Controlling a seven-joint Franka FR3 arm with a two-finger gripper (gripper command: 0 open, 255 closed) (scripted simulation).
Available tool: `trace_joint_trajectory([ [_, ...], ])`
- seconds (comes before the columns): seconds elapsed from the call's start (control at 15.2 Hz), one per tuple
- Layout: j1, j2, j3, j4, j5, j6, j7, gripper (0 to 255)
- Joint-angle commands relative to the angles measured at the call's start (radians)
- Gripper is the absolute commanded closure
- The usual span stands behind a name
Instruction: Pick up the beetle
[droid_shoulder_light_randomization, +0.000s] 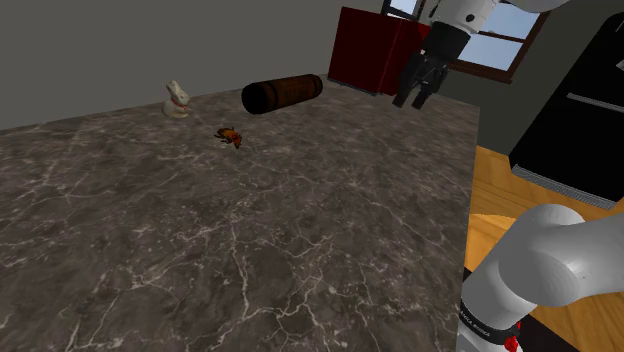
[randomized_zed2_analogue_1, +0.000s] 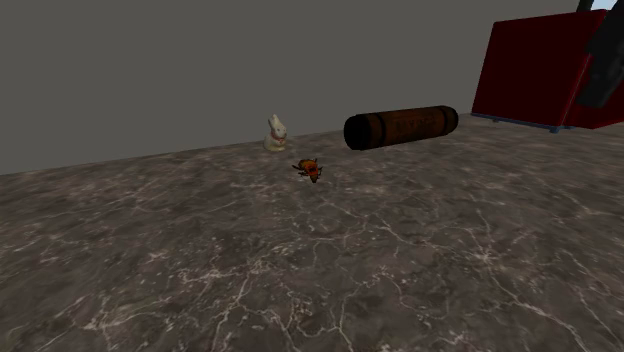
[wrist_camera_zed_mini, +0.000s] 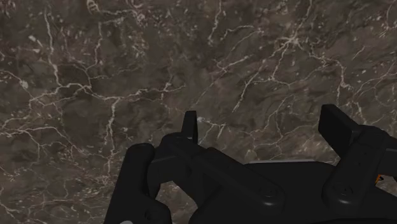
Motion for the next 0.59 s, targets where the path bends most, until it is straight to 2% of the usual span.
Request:
trace_joint_trajectory([
  [0.0,0.000,0.000,0.000,0.000,0.000,0.000,0.000,0],
  [0.53,0.039,0.238,0.116,0.105,0.054,0.115,0.133,0],
])
